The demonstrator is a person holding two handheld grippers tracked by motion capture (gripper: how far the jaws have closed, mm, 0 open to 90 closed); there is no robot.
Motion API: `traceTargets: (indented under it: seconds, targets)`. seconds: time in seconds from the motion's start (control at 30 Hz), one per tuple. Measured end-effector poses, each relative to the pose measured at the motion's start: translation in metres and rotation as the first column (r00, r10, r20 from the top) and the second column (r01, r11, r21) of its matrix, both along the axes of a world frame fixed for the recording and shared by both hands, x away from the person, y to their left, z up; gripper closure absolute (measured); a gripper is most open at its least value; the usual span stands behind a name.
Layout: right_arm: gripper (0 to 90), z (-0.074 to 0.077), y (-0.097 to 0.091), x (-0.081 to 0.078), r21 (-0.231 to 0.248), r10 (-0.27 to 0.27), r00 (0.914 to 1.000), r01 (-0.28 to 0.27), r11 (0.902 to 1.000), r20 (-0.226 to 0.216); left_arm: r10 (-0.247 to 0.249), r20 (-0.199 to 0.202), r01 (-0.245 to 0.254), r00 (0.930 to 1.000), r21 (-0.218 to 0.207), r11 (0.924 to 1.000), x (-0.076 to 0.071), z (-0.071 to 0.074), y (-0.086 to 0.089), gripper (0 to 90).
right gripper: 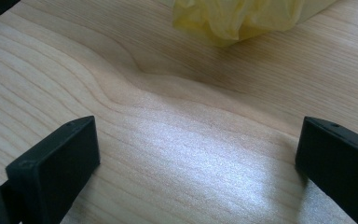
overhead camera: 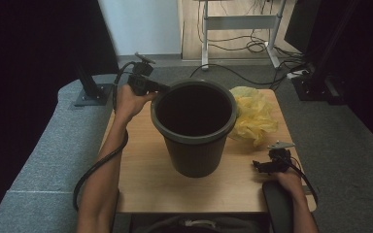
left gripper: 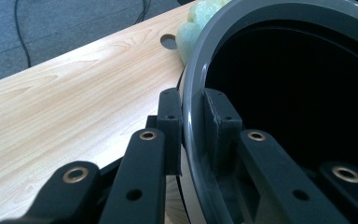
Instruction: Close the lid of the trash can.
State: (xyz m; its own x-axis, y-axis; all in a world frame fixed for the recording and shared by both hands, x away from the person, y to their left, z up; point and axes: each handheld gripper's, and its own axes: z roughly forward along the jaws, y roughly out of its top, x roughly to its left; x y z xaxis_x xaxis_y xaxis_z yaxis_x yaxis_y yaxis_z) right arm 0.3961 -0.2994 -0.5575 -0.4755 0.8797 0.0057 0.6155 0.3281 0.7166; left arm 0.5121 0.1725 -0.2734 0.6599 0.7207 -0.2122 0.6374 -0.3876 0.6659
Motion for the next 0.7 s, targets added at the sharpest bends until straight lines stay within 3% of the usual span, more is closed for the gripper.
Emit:
traceTargets:
  seconds: [0.47,0.6,0.7]
  targets:
    - [0.0,0.0000,0.0004,-0.0008,0.001,0.004,1.0000,-0.004,1.0000,0.001,-0.009,0.031,0.008,0.9995,0.032,0.9994,-0.0035,-0.0087,-0.0019,74.9]
    - [0.0,0.0000,0.0005,-0.0009,0.001,0.005,1.0000,-0.005,1.0000,0.001,-0.029,0.093,0.025,0.9953,0.049,0.9985,-0.0043,-0.0081,0.0002,55.8]
    - [0.0,0.0000,0.0005,-0.0009,0.001,0.005,1.0000,-0.005,1.0000,0.001,-0.038,0.113,0.033,0.9929,0.041,0.9986,-0.0040,-0.0074,0.0048,39.3]
